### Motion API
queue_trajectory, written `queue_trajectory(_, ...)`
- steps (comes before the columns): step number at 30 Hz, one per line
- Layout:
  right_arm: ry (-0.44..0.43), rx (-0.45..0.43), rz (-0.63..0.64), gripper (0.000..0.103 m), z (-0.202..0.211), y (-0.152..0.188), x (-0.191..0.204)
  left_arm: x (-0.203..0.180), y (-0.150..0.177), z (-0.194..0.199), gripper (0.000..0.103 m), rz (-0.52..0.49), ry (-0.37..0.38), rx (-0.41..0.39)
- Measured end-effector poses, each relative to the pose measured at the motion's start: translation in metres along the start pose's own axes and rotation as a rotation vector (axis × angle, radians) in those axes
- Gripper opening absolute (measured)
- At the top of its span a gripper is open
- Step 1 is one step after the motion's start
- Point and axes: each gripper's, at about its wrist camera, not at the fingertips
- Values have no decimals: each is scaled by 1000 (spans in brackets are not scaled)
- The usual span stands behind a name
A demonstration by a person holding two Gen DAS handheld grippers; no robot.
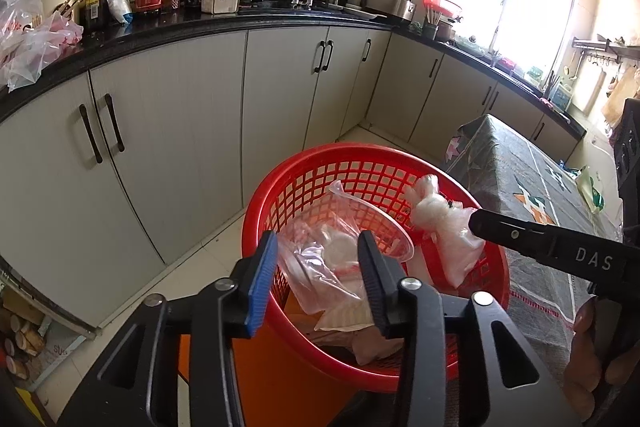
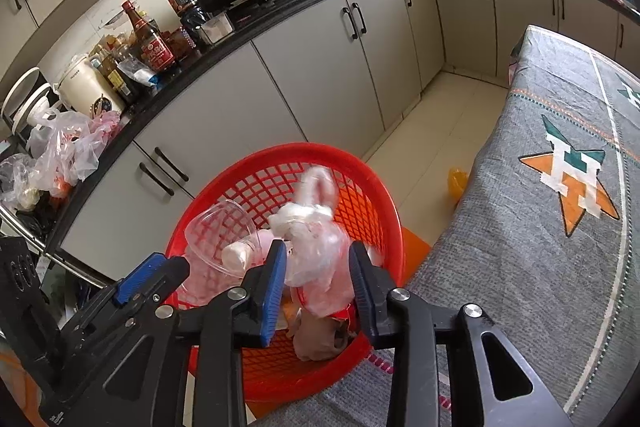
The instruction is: Collect trash
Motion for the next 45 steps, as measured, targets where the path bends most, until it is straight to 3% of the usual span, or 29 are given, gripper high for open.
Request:
queue_trajectory(9,-6,-33,-8,43,17,-2,0,-6,0,5,50,-10,12,-20)
queue_trajectory(13,1,-54,-5,52,26,-3,1,-9,-1,11,66,-17,16,-42)
queue_trajectory(18,28,-96,14,64,44,-4,5,-13,-1,20,78,-30,6,-84)
queue_trajectory(22,76,-132,31,79,58,-4,6,-14,-2,28,92,-32,-16,-116)
queue_trajectory(26,142,-144,57,88,71,0,7,-20,-1,38,96,-61,-125,-173)
queue_trajectory(29,202,-149,80,90,81,7,9,-28,1,51,98,-100,-167,-205)
queue_trajectory(34,288,-198,152,93,111,31,17,-33,9,84,99,-124,-151,-273)
queue_trajectory(38,349,-235,200,98,138,55,24,-29,22,117,99,-106,-63,-306)
queue_trajectory(45,404,-278,228,100,180,93,37,-31,49,149,103,-137,-87,-343)
Point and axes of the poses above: each gripper's, at about its wrist camera, not at the fingertips, and z roughly against the way its jaws point, x to its left, y to its underside, and after that the axes turned 10 degrees about z, right-handed
